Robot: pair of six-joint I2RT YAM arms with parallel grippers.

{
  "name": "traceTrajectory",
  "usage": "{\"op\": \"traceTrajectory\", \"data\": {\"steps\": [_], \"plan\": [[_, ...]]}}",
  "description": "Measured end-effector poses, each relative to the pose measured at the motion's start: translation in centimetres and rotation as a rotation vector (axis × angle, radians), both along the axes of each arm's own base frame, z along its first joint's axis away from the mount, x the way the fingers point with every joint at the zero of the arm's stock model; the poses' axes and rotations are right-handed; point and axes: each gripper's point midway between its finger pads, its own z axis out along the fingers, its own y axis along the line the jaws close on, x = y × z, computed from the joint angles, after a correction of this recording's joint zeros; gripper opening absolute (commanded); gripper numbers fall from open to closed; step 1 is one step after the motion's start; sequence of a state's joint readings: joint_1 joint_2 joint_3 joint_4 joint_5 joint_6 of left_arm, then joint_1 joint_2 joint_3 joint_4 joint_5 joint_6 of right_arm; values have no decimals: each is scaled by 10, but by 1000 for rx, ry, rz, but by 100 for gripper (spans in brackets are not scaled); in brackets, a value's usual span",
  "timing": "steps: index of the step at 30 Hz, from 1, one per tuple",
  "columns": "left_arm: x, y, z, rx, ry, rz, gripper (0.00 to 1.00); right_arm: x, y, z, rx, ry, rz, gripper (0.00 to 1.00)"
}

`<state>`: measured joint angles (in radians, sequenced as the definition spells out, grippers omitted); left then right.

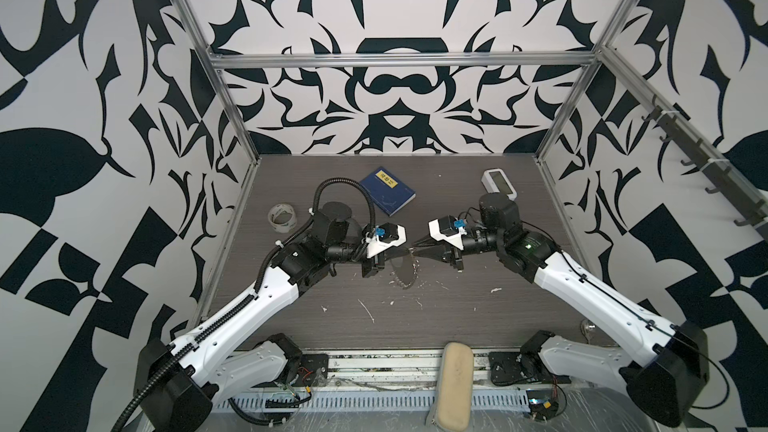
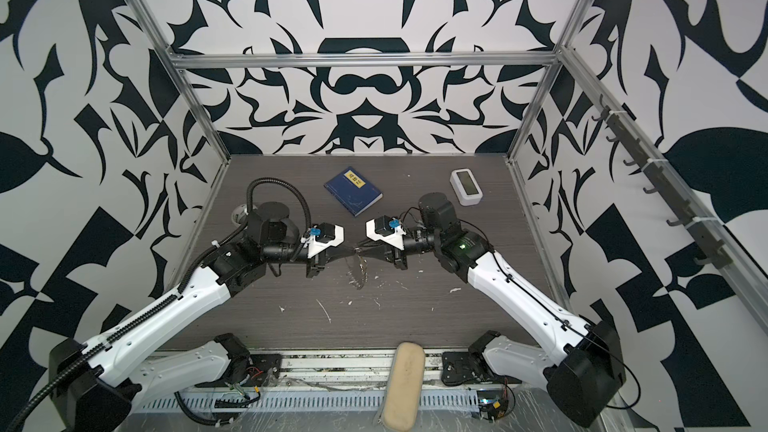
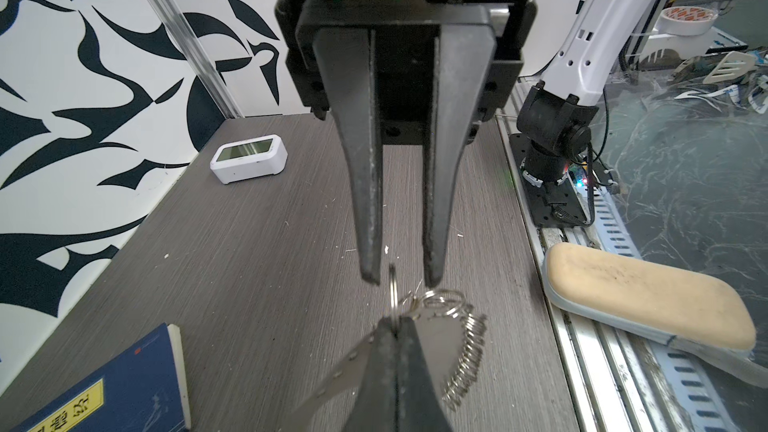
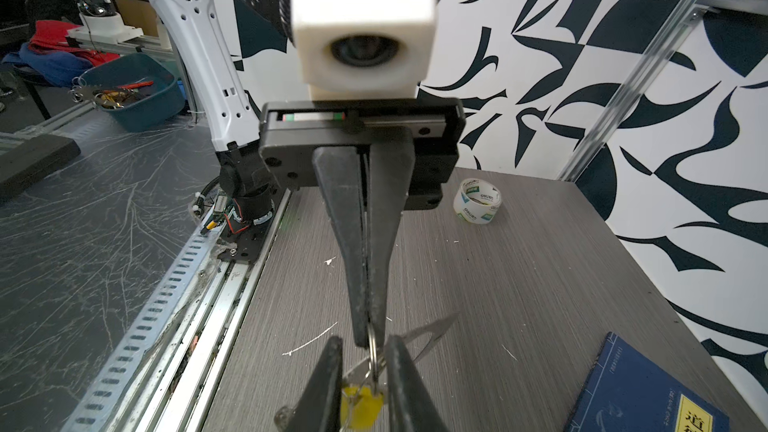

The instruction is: Remove the keys from the keyring

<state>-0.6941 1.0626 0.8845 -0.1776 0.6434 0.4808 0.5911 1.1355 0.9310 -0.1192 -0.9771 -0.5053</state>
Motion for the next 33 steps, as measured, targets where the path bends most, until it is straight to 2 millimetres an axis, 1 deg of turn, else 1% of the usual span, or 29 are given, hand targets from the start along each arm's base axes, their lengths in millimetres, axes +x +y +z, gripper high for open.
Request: {"op": "traceTrajectory", "data": {"steps": [7, 10, 12, 15, 16, 17, 18, 20, 21, 26, 29, 33], "plan": [[0, -1, -1, 1, 2, -6, 0, 0, 3, -4, -16, 13, 15, 17], [0, -1, 0, 2, 4, -9, 0, 0, 4, -7, -25, 20, 20, 12], [-1, -1, 0, 2, 6, -13, 0, 1, 4, -7, -26, 14, 21, 0], [-1, -1, 0, 2, 7, -14, 0, 1, 4, -7, -29, 13, 22, 0], [-1, -1, 0, 1, 6, -14, 3, 1, 4, -7, -29, 12, 23, 0], [-1, -2, 0, 0, 7, -14, 17, 1, 4, -6, -28, 10, 24, 0], [-1, -2, 1, -4, 6, -13, 25, 1, 4, -6, -25, 9, 24, 0], [1, -2, 8, -27, -5, -4, 34, 0, 4, -3, -12, 6, 27, 0], [1, -2, 12, -47, -13, 2, 36, -1, 4, -1, 0, 3, 28, 0], [-4, 5, 30, -122, -43, 24, 36, -6, 3, 9, 66, -13, 28, 0], [-2, 11, 41, -158, -50, 43, 36, -6, 3, 15, 108, -20, 22, 0], [1, 19, 49, -206, -34, 66, 36, -6, 3, 22, 174, -19, 10, 0]]}}
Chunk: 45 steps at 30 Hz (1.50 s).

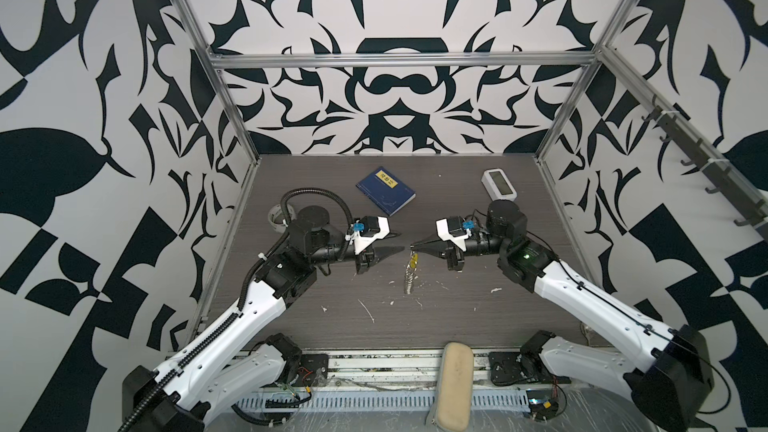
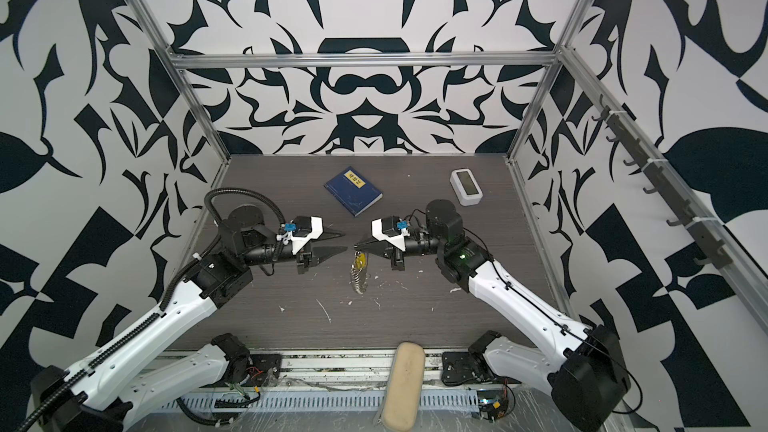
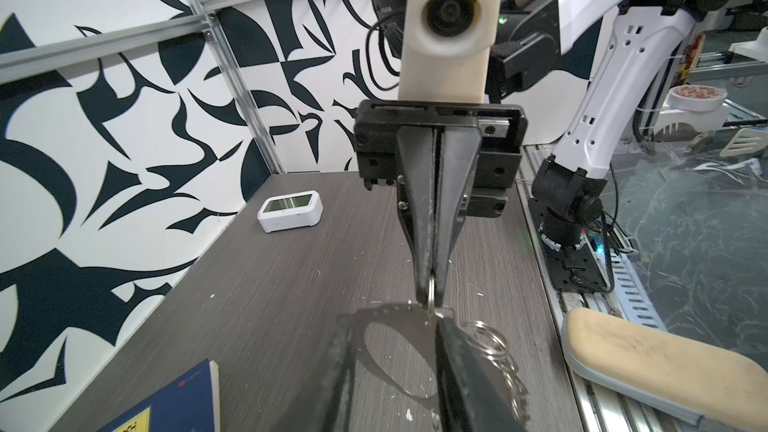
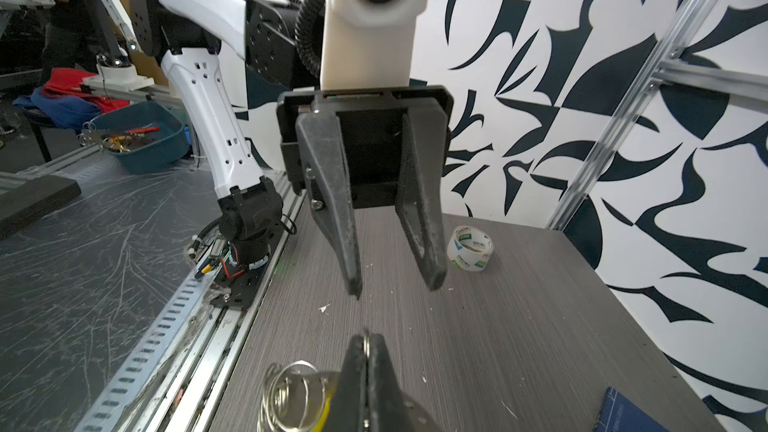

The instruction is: Remove the keys from the keyring

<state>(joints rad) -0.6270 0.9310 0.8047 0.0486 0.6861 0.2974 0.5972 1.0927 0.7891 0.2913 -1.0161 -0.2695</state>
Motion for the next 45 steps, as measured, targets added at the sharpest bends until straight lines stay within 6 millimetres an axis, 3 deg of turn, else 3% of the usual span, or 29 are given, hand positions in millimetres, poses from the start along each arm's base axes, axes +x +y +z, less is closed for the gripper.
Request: {"op": "traceTrajectory", "data": {"steps": [18, 27, 33, 45], "plan": [[0, -5, 10, -78, 26, -59, 30, 28, 6, 40, 327, 55, -56, 0], [8, -3, 18, -114, 65, -34, 25, 27, 3, 54, 403, 72, -34, 0], [20, -4, 31, -159, 104, -28, 24, 25, 2, 58, 415, 77, -26, 0], [19, -13, 40, -193, 134, -107, 15, 24, 2, 58, 415, 94, -22, 0]]}}
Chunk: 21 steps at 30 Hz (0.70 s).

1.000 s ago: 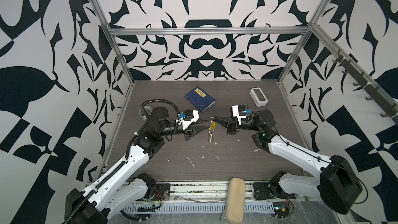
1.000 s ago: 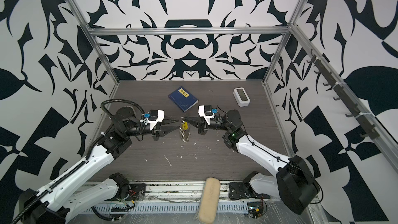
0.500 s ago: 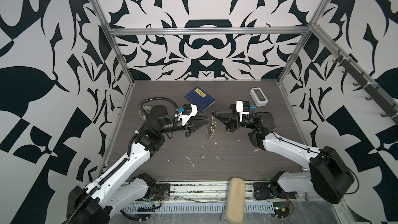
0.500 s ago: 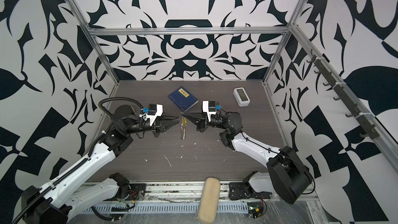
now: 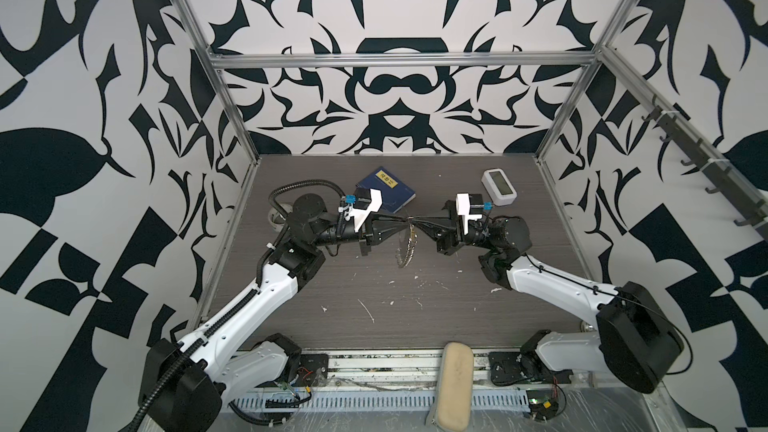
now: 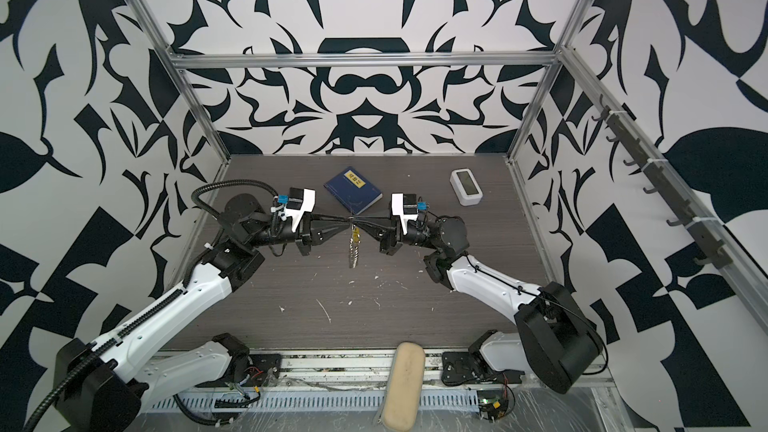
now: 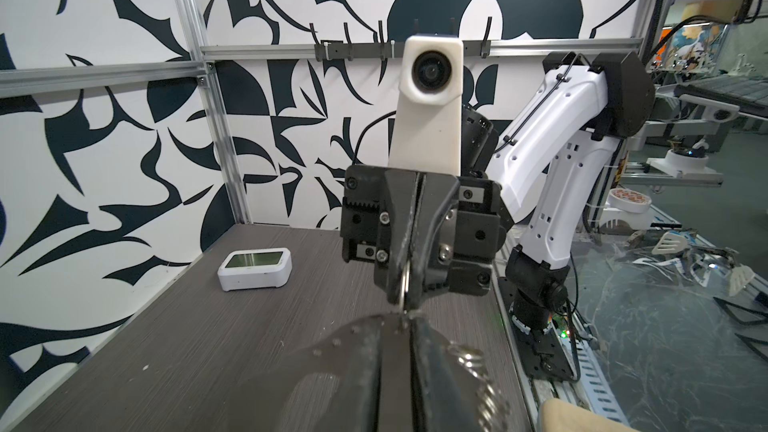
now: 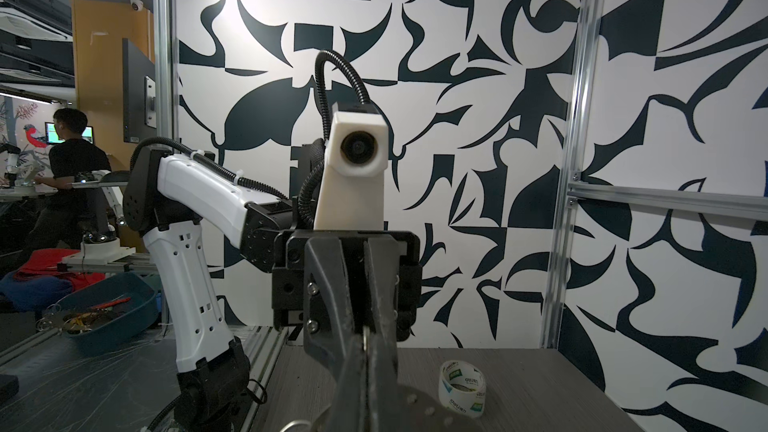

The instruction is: Remove the keys from the keyring

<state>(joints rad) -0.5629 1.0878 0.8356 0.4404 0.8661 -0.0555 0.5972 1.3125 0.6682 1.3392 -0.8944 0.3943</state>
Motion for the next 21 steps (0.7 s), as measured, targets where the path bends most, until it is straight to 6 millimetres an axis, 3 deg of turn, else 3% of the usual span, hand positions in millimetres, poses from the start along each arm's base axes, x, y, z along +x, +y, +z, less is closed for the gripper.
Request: {"op": "traceTrajectory", "data": {"steps": [9, 16, 18, 21], "plan": [[-2, -2, 0, 1, 23, -32, 0, -1, 0, 1, 3, 0, 5, 0], [-2, -2, -1, 9, 11, -27, 0, -1, 0, 1, 4, 3, 9, 0], [-1, -1, -2, 30, 10, -15, 0, 0, 0, -1, 0, 10, 10, 13], [2, 0, -4, 70, 6, 11, 0, 1, 1, -2, -5, 12, 6, 22]]}}
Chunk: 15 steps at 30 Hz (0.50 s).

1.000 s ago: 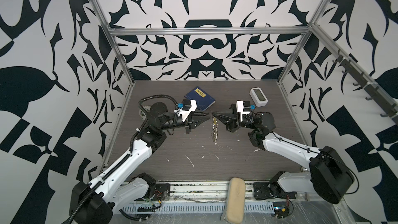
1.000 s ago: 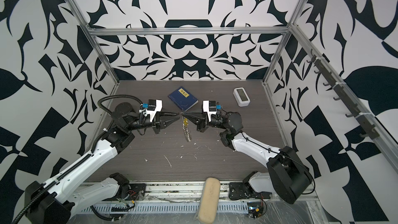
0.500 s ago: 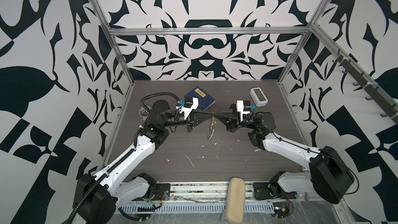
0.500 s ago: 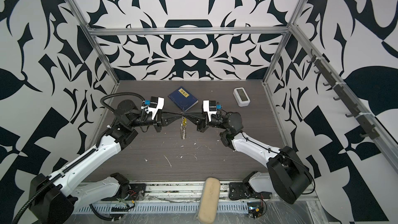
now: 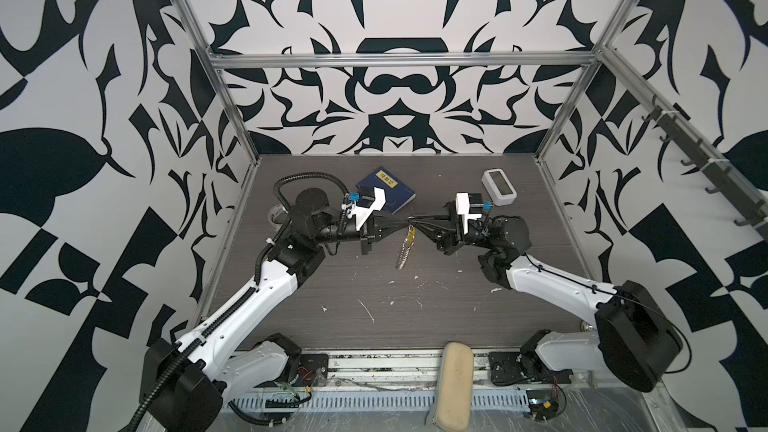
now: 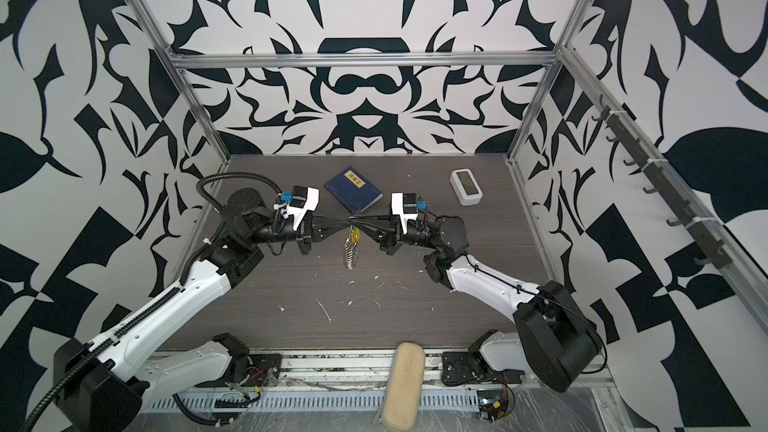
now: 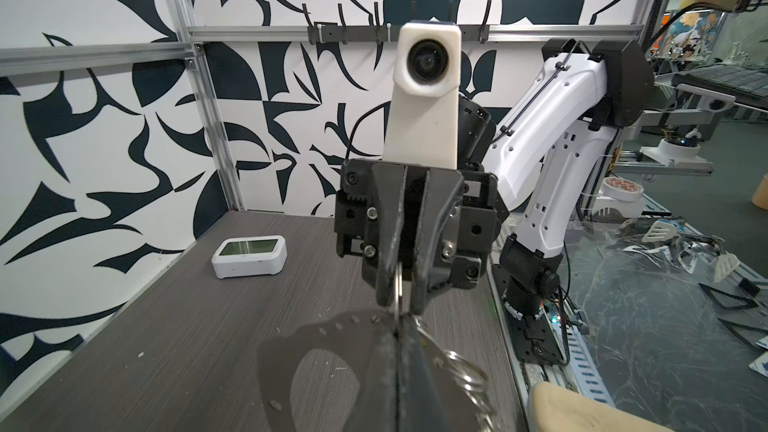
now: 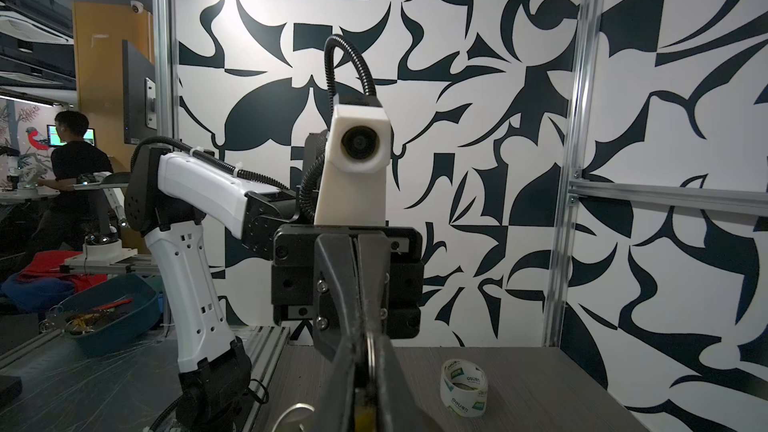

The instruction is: Remove the keys from the keyring

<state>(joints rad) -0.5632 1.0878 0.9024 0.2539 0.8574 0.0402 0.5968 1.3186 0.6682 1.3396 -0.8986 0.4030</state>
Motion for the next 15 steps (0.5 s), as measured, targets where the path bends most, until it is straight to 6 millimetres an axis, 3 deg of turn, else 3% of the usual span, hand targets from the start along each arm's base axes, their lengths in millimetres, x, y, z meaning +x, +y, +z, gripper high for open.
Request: {"op": "traceTrajectory", "data": {"steps": [7, 15], "plan": [[4, 5, -15, 110, 5, 54, 0, 1, 1, -9, -61, 6, -26, 30], [4, 13, -32, 233, 23, 89, 0, -6, -4, -8, -170, -54, -67, 30]]}}
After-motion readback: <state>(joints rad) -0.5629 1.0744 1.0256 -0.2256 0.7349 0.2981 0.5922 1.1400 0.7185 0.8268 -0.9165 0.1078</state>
